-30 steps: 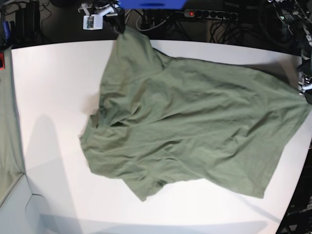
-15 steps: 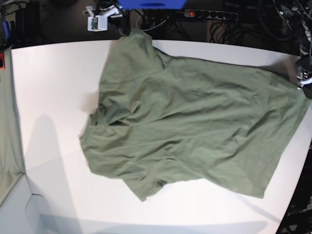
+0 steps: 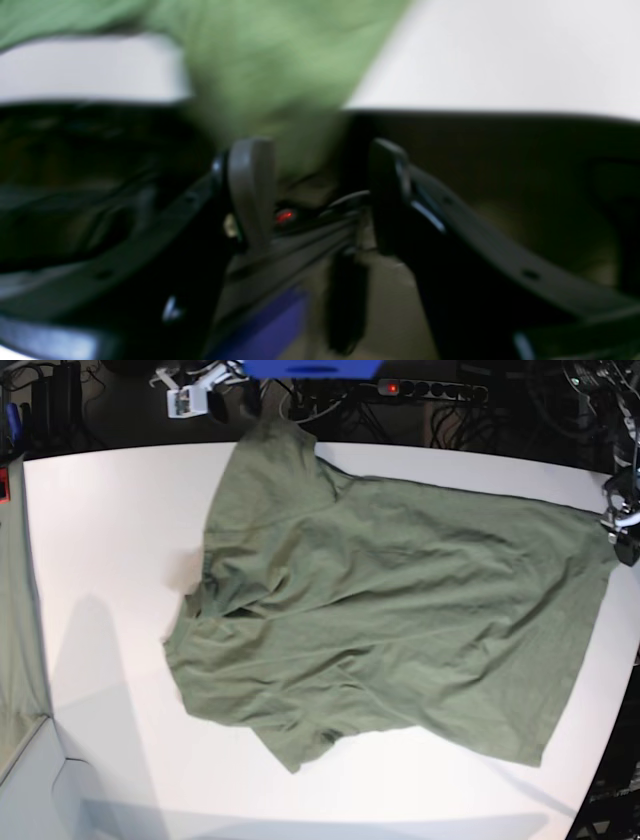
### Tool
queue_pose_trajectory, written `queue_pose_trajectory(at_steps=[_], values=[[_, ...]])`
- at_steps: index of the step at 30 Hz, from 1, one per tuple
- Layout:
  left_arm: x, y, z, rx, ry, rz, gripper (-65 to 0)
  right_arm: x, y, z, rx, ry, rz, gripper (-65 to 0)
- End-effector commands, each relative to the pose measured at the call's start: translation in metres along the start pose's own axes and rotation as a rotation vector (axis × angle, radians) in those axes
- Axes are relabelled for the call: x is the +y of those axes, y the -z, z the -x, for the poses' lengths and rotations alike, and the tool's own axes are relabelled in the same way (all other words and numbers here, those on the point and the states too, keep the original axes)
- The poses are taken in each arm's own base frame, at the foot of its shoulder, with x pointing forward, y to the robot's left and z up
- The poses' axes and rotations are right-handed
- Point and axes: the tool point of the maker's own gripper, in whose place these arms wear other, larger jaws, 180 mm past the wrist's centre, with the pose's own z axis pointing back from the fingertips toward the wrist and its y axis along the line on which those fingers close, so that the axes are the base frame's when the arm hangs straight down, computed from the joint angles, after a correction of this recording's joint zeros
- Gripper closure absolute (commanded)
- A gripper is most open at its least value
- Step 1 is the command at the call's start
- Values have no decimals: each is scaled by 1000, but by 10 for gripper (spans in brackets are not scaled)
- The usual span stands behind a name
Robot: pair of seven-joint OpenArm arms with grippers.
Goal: Layout the t-shirt on the table in an organized manner, then fold the t-shirt properly
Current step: 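Release the shirt and lower the right gripper back onto the shirt, then grasp the shirt edges with both grippers, one at each side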
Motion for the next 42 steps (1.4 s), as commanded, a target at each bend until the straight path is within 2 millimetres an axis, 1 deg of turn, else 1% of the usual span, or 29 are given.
queue_pose_trajectory(at_steps=[1,3,6,8,10,11,12,13,16,17,20,23,24,26,27,28,29,30,31,32,33,35,37,40,42], values=[[-9,1,-22,-61,16,31,-331,-4,-1,-21,-74,23,13,-307],[-14,5,-25,-73,7,42,-331,-16,3,-39,-121,28,35,-307],[-22,10,-26,-78,-4,59,-330,-19,20,-77,-217,-18,5,-306],[-29,12,-19,-62,2,74,-330,-8,33,-94,-249,-35,-34,-304],[-34,14,-14,-48,4,88,-330,3,49,-111,-256,-69,-79,-283],[-39,15,-11,-40,6,99,-330,9,58,-118,-244,-88,-101,-256],[-41,15,-8,-34,7,105,-330,16,68,-124,-228,-100,-125,-212],[-42,16,-7,-31,9,106,-330,20,77,-131,-216,-113,-139,-153],[-44,16,-5,-25,10,112,-330,24,100,-139,-158,-135,-149,0],[-44,16,-5,-25,10,112,-330,22,107,-140,-138,-140,-147,0],[-44,16,-6,-28,9,110,-330,16,130,-135,-76,-129,-141,0],[-43,16,-8,-33,13,110,-330,8,148,-127,-33,-120,-133,0],[-43,17,-9,-33,15,110,-330,2,150,-122,-18,-120,-124,0],[-44,18,-10,-37,15,113,-330,-16,151,-115,6,-102,-85,0],[-47,19,-13,-43,11,118,-330,-24,149,-112,14,-91,-65,0],[-48,20,-14,-49,9,119,-330,-35,144,-102,34,-72,-37,0],[-45,21,-12,-42,5,112,-330,-45,138,-91,53,-54,-13,0],[-42,22,-8,-33,-1,105,-330,-53,131,-82,68,-44,8,0],[-43,24,-8,-35,-6,108,-330,-57,123,-73,84,-39,22,0],[-47,28,-10,-42,-14,114,-330,-59,116,-60,108,-33,30,0],[-47,31,-9,-40,-22,113,-330,-61,110,-53,119,-32,35,0],[-44,37,-3,-26,-42,103,-330,-60,100,-43,135,-31,39,0],[-46,43,1,-18,-65,102,-330,-59,89,-34,152,-33,42,0],[-51,52,5,-8,-91,110,-330,-55,76,-29,162,-45,40,0],[-63,59,17,25,-87,135,-330,-53,68,-32,152,-54,42,0]])
